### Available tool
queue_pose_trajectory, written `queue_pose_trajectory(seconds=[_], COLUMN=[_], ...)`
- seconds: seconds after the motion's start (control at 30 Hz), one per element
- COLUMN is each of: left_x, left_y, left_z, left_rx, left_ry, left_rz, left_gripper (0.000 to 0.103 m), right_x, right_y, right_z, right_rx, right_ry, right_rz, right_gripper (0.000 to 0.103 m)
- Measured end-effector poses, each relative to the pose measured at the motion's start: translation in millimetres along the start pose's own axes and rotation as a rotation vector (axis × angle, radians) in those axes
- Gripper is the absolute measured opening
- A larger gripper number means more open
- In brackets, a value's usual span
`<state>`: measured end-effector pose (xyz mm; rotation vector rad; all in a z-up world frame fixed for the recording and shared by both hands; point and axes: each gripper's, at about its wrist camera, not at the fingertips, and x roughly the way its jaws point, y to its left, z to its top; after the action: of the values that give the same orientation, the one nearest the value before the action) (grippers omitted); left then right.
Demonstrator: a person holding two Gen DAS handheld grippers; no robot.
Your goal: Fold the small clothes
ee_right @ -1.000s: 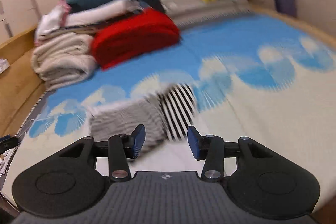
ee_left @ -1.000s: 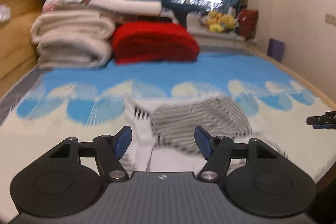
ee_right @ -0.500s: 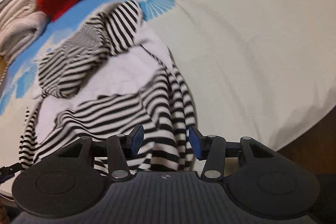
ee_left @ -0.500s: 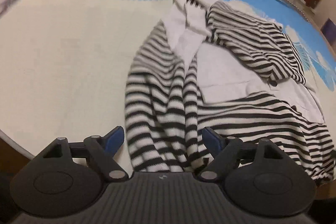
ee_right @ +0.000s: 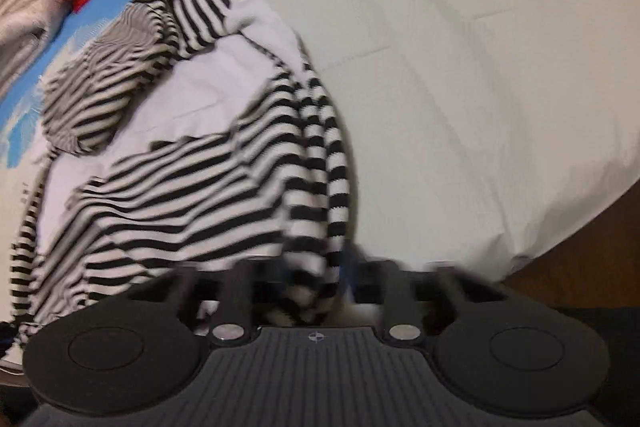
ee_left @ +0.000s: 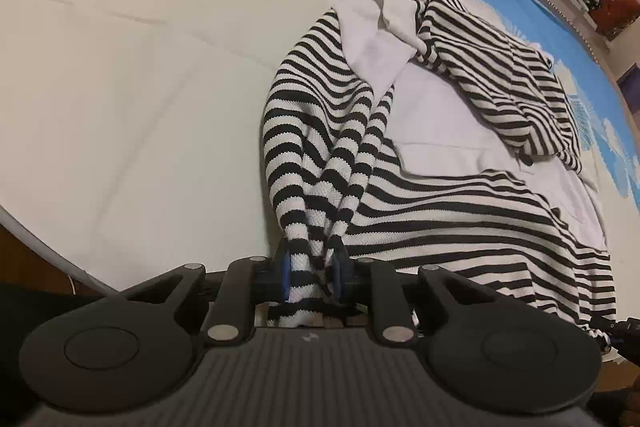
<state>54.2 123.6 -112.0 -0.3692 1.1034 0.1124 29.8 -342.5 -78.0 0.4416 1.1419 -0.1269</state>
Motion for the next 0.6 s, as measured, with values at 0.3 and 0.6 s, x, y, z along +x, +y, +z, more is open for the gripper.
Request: queue_pose_trajectory(seconds=[0.3, 0.6], left_x=[4, 15], left_y=[8, 0], left_z=[5, 6], left_rx=[-0.033, 0.025], left_ry=[0.021, 0.027], left_rz=[-0.005, 0.022], left_gripper=[0.047, 0.033], right_x=[2, 7], right_y=[-2, 5], right_z=[-2, -5], right_rx=[0.06, -0.011], right_ry=[-0.007, 0.001], right_rz=[-0.05, -0.044], right_gripper=[0.025, 0.011])
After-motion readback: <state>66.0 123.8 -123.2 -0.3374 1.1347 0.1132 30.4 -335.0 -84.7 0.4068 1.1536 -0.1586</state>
